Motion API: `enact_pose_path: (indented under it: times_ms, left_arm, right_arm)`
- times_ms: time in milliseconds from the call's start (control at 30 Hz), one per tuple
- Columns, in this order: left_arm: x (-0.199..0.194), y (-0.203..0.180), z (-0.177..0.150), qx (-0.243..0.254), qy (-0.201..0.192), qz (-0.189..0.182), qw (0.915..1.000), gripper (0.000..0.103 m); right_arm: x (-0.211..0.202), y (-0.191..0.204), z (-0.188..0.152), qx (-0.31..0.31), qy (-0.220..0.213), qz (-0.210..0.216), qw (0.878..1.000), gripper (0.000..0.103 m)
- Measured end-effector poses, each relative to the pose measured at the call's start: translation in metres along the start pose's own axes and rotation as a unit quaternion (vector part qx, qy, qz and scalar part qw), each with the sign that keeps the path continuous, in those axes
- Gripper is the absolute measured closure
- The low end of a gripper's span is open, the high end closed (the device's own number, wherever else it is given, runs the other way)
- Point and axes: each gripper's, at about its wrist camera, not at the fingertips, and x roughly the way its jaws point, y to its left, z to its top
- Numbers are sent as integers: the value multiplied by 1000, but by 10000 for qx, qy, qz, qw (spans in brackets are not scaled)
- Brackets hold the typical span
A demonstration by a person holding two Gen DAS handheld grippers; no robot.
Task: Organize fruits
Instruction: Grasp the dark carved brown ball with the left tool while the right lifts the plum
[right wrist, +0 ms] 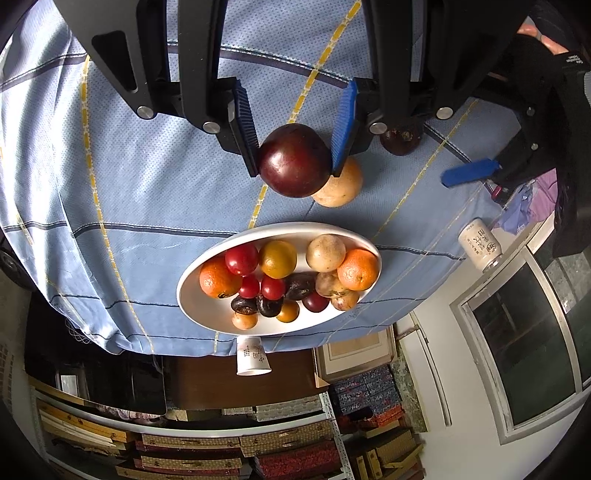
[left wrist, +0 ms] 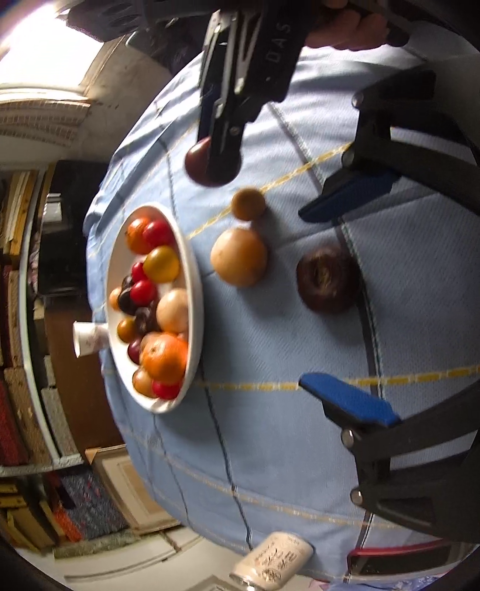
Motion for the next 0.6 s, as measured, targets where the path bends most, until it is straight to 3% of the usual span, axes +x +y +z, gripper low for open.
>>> enact_pose_path:
  times_ms: [133, 367, 600]
  left_arm:
    - [5, -6, -2, 123, 125, -54, 9998, 30]
    - [12, -13, -2, 272, 281, -73, 9992, 52]
    - [12, -11, -3, 247, 281, -6, 9993, 61]
  right_arm:
    - [1, -1, 0, 5, 21, 0, 10000, 64]
    - [3, -1, -2, -2, 67, -23, 10000, 64]
    - [4, -1, -2, 16, 75, -43, 10000, 64]
